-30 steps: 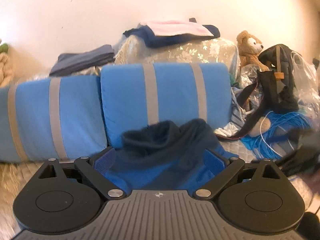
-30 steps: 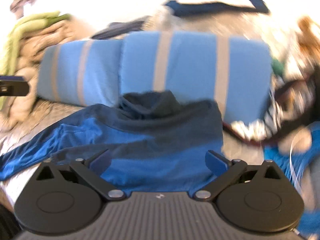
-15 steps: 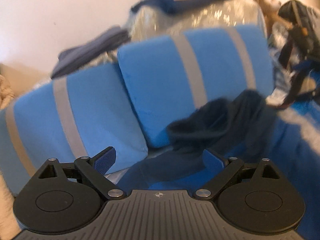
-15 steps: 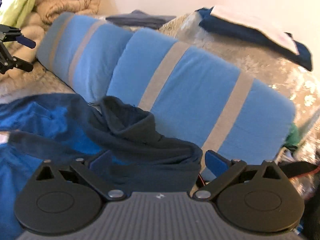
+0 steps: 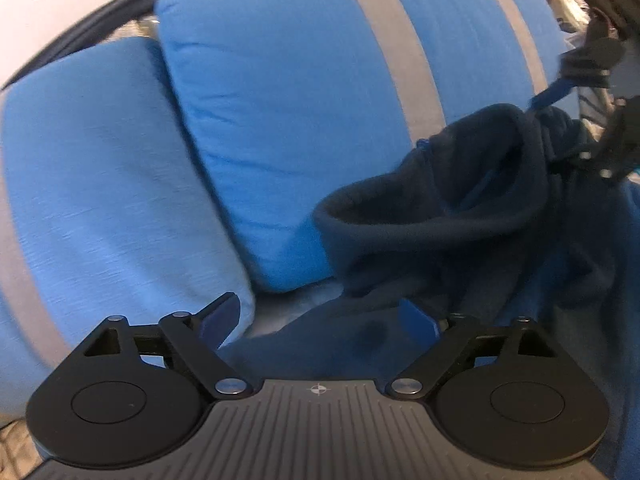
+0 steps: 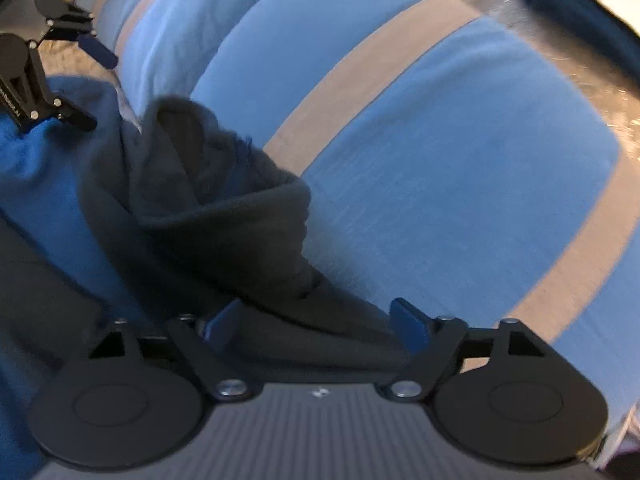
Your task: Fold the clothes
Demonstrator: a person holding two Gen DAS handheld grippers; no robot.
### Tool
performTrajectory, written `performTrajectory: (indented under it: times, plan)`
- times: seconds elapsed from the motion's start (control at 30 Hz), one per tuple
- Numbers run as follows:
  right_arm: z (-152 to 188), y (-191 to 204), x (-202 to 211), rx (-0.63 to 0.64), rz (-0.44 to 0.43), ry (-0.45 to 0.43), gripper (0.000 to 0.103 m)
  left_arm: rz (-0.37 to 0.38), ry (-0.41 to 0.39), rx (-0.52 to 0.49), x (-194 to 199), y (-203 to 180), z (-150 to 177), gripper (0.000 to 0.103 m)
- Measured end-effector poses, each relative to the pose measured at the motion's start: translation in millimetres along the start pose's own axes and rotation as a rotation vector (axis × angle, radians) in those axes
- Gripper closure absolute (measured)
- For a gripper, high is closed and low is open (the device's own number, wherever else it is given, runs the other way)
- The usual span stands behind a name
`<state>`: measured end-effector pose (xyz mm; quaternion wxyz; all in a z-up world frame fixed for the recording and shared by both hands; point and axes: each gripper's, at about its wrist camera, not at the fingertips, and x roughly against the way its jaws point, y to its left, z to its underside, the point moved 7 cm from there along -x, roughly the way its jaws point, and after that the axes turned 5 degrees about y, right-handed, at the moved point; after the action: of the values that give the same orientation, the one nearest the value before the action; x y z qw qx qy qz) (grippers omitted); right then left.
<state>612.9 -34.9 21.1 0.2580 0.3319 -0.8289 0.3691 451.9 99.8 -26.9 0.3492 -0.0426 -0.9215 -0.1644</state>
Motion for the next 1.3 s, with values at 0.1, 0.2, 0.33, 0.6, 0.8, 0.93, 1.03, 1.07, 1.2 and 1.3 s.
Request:
performTrajectory:
  times: [0.1,0.2,0.33,0.6,0.8,0.93,1.03,1.07,1.2,1.3]
  plan:
    - [-5.6,-4.6,-15.4,0.001,-0.035,-0.004,0.028,0.049,-0.005,-0.017,-7.9,-2.5,-0.8,0.016]
    - [-10.6,-4.0,-27.0,0.04,-0.099,0.014,0.038,0.063,-0.008,-0.033,-11.0,-1.1,0.3,0.017]
    - [-14.9,0.0,-41.7,0.102,-0.157,0.061,0.045,0.086,-0.02,-0.012,-7.4,4.4,0.4,0.018]
    - [-19.3,17.9,-43.7,0.291,-0.179,0.055,0.039,0.098,0.016,-0.077,-1.9,5.5,-8.5,0.021]
    - [-21.0,18.5,-37.2,0.251,-0.178,0.009,0.085,0.102,0.062,-0.218,4.6,0.0,-20.8,0.021]
    - [-26.8,-6.5,-9.3,0.101,-0.188,-0.085,0.087,0.1,0.063,-0.194,-3.8,-7.6,-16.8,0.024]
    - [-25.4,-17.5,9.0,0.047,-0.194,-0.125,0.088,0.166,0.045,-0.073,-11.0,-5.3,-20.4,0.026]
    - [-24.5,-19.1,13.6,0.046,-0.19,-0.132,0.089,0.195,0.033,-0.029,-12.3,-3.0,-22.7,0.027]
    - [-15.1,-29.9,34.8,0.017,-0.171,-0.165,0.097,0.366,0.055,0.201,-24.1,13.8,-26.2,0.027]
    - [-9.8,-43.0,44.7,-0.018,-0.144,-0.188,0.102,0.439,0.118,0.331,-45.1,23.6,-22.9,0.027]
